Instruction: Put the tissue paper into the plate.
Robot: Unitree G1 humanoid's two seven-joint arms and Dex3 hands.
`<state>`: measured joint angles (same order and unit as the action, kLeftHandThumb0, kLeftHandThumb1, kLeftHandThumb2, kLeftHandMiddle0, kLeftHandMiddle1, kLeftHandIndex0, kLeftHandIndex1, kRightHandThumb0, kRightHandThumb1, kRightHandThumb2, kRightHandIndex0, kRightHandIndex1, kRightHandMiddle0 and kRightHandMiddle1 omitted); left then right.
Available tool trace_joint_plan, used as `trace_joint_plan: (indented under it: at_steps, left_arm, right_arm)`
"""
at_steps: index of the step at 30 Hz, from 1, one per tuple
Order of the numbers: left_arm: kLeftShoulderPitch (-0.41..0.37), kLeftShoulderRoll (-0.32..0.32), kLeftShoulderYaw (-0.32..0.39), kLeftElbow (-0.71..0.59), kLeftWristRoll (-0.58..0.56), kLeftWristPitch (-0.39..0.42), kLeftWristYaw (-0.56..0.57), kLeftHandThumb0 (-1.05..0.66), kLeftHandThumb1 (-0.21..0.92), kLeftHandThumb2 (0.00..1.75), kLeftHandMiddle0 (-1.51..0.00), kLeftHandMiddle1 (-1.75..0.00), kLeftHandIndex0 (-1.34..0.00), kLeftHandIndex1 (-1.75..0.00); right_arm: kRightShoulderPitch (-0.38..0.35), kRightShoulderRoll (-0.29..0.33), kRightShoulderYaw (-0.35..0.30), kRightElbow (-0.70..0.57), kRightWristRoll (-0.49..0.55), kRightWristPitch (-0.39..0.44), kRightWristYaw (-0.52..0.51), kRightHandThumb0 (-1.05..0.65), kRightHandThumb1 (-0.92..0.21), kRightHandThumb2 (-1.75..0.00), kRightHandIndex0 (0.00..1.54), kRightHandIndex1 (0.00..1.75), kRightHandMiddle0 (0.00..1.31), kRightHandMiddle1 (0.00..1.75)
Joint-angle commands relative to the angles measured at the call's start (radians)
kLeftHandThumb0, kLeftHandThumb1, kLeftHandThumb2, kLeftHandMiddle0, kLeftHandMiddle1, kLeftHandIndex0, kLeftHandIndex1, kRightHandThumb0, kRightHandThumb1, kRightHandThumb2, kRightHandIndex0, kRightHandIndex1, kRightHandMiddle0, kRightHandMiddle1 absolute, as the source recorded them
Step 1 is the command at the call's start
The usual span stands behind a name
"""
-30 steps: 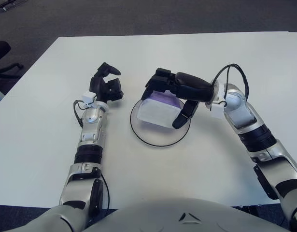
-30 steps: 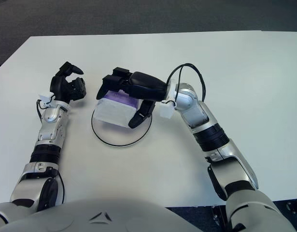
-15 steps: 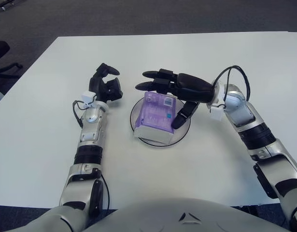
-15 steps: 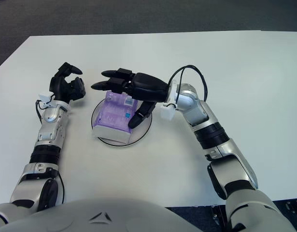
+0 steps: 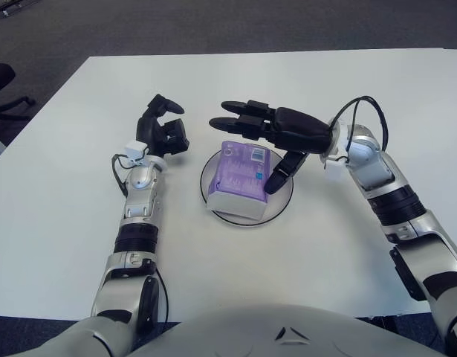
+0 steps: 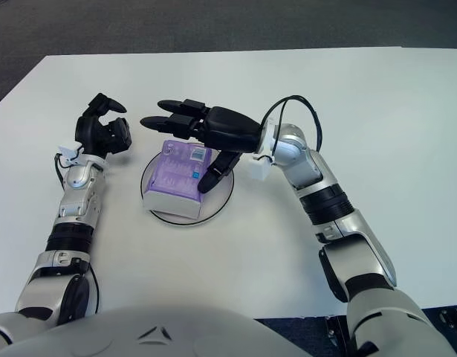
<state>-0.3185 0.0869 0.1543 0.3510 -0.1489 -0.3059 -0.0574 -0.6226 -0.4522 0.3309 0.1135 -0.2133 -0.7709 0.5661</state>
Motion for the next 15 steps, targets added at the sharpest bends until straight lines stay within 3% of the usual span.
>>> trace_joint_plan:
  at_steps: [1, 11, 15]
  left_arm:
    - [0.228, -0.089, -0.022, 0.124, -0.003, -0.026, -0.013, -0.47, 0.34, 1.29, -1.31, -1.75, -0.60, -1.75]
    - [0.225, -0.089, -0.019, 0.127, -0.007, -0.026, -0.019, -0.47, 0.34, 1.28, -1.31, -1.75, -0.59, -1.75]
    - [0.224, -0.089, -0.018, 0.126, -0.008, -0.023, -0.019, -0.47, 0.34, 1.28, -1.30, -1.75, -0.59, -1.75]
  right_arm:
    - [-0.048, -0.019, -0.026, 0.007, -0.021, -0.014, -0.002, -0.96, -0.84, -0.24, 0.00, 0.00, 0.00, 0.00]
    - [-0.079, -0.084, -0.074, 0.028, -0.040, -0.015, 0.000, -0.97, -0.85, -0.23, 0.00, 0.00, 0.00, 0.00]
    - [-0.018, -0.132, -0.131, 0.005, -0.056, 0.030, -0.025, -0.96, -0.87, -0.24, 0.00, 0.00, 0.00, 0.00]
